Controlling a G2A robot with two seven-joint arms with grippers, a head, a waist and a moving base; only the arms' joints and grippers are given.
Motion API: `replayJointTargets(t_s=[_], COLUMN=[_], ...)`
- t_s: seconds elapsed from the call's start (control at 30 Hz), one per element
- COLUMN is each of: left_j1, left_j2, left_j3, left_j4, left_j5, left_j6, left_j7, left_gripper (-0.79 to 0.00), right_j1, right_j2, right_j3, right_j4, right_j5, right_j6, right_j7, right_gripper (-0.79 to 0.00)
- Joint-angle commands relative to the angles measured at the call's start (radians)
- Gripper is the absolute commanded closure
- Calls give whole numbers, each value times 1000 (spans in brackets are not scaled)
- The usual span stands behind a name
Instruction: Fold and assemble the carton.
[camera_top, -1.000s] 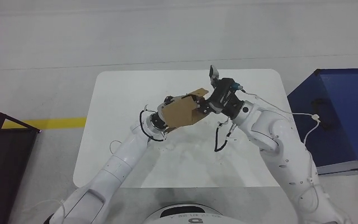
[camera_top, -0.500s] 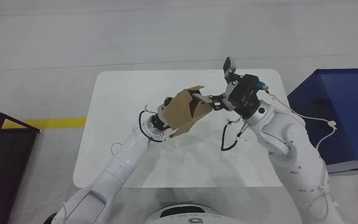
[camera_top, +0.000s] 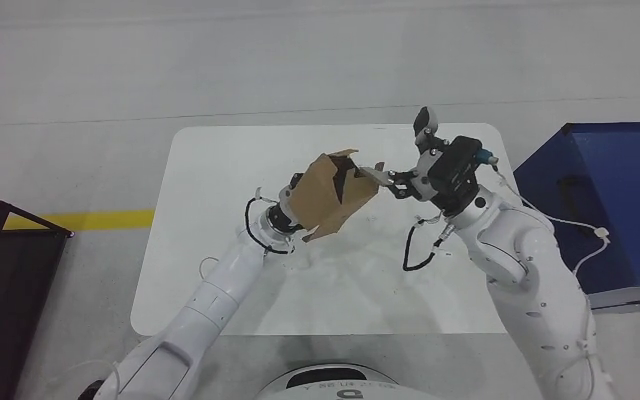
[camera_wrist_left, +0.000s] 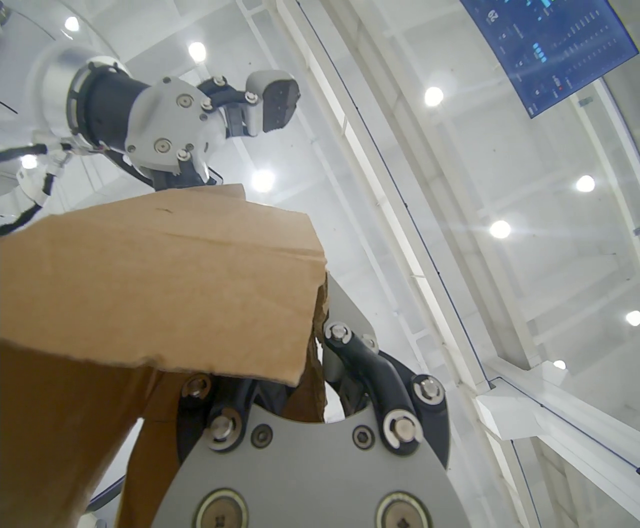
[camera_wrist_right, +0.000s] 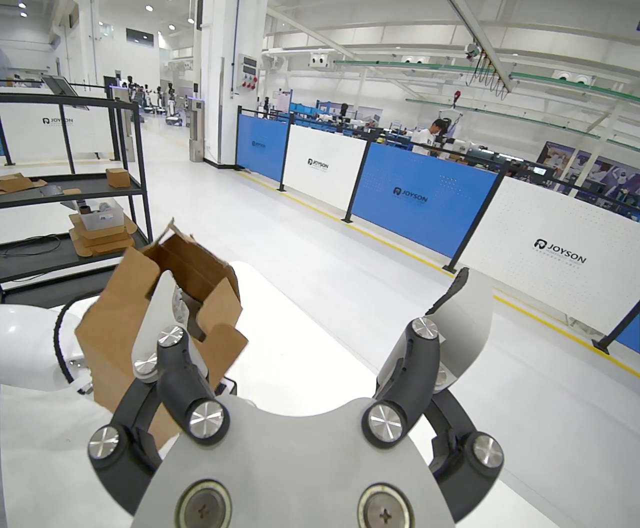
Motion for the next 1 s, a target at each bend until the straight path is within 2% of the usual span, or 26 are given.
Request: replayJointTargets(t_s=[0.0,0.23,0.47,0.63,0.8,0.97], left_j1=[1,-4,-14,-25,-33,-37], left_j2=[6,29,62,87,111,128], left_j3=[-1,4,15,33,60,63], left_j4=[-6,-39,-51,-60,-79,-67], left_j5=[40,147,273,357,367,328], left_j6=[-9,-53,-122,-163,-200,-206], left_j7=[-9,-53,-122,-163,-200,-206], left_gripper=[0,0,0,0,0,0], right_j1=[-2,77,107,88,75,62], right_j2=[3,7,10,15,21,23], right_j3=[6,-31,-18,18,41,63], right_j4=[2,28,20,-11,-25,-43], right_j5=[27,148,179,200,234,250], right_j6=[-30,-83,1,40,57,50], right_j7=[52,268,386,437,508,462], right_gripper=[-785,-785,-785,-785,-785,-785])
